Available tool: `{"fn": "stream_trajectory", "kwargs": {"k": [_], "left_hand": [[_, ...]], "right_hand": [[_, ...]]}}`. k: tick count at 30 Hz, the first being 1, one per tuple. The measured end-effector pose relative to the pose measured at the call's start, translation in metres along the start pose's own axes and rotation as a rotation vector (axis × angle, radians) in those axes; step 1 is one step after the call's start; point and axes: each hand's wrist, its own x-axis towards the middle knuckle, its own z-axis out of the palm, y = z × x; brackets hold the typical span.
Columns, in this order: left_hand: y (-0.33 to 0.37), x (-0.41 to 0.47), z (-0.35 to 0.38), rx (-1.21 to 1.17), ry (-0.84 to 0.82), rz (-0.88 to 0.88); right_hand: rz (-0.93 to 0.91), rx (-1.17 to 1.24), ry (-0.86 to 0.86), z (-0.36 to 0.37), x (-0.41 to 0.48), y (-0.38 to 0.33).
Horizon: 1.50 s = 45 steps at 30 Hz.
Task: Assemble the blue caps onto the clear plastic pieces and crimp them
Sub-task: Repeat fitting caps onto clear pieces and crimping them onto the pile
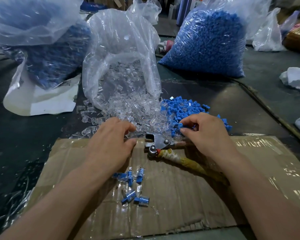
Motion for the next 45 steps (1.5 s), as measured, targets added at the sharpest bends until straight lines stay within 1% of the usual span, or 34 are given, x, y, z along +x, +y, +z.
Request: {"fn": "stream_trajectory", "kwargs": {"k": [3,5,10,16,18,19,21,23,25,27,29,31,35,37,41,45], "left_hand": [[0.0,-0.001,0.0,-0.013,0.006,0.031],[0.0,-0.001,0.0,-0.02,-0.002,0.053],[0.0,-0.001,0.0,-0.026,0.017,0.067],[0.001,-0.001,0.002,-0.055,0.059,0.05],[0.005,-0.002,0.0,-0.139,0.122,0.043],[0.006,-0.002,-0.002,-0.226,0.157,0.025],[0.009,-0.004,-0.007,-0.497,0.18,-0.055],[0.012,-0.004,-0.011,-0.779,0.157,-0.14],[0.014,-0.004,-0.013,-0.9,0.144,-0.199],[0.015,-0.004,-0.014,-0.902,0.138,-0.19],[0.016,-0.005,-0.014,-0.837,0.135,-0.128],[0.017,-0.006,-0.014,-0.799,0.106,-0.112],[0.02,-0.007,-0.014,-0.977,-0.042,-0.171],[0.023,-0.007,-0.014,-1.017,-0.102,-0.159],[0.024,-0.008,-0.014,-1.017,-0.148,-0.1],[0.022,-0.008,-0.016,-0.981,-0.145,-0.062]], "right_hand": [[-0.015,-0.055,-0.061,0.001,-0.001,0.0],[-0.019,-0.071,-0.063,0.001,-0.001,0.0],[0.024,-0.007,-0.088,0.0,-0.002,-0.001],[0.064,0.068,-0.029,-0.008,-0.004,0.003],[0.09,0.119,0.008,-0.011,-0.004,0.004],[0.103,0.159,0.031,-0.013,-0.005,0.003],[0.117,0.223,0.081,-0.016,-0.006,0.003],[0.118,0.276,0.098,-0.018,-0.007,-0.001],[0.108,0.337,0.088,-0.019,-0.01,-0.007],[0.084,0.403,0.081,-0.019,-0.014,-0.014],[0.056,0.484,0.067,-0.018,-0.017,-0.022],[0.03,0.556,0.028,-0.016,-0.02,-0.03],[-0.014,0.619,-0.071,-0.012,-0.027,-0.04],[-0.025,0.667,-0.109,-0.009,-0.029,-0.044],[-0.048,0.692,-0.164,-0.004,-0.032,-0.049],[-0.065,0.734,-0.167,-0.006,-0.032,-0.05]]}}
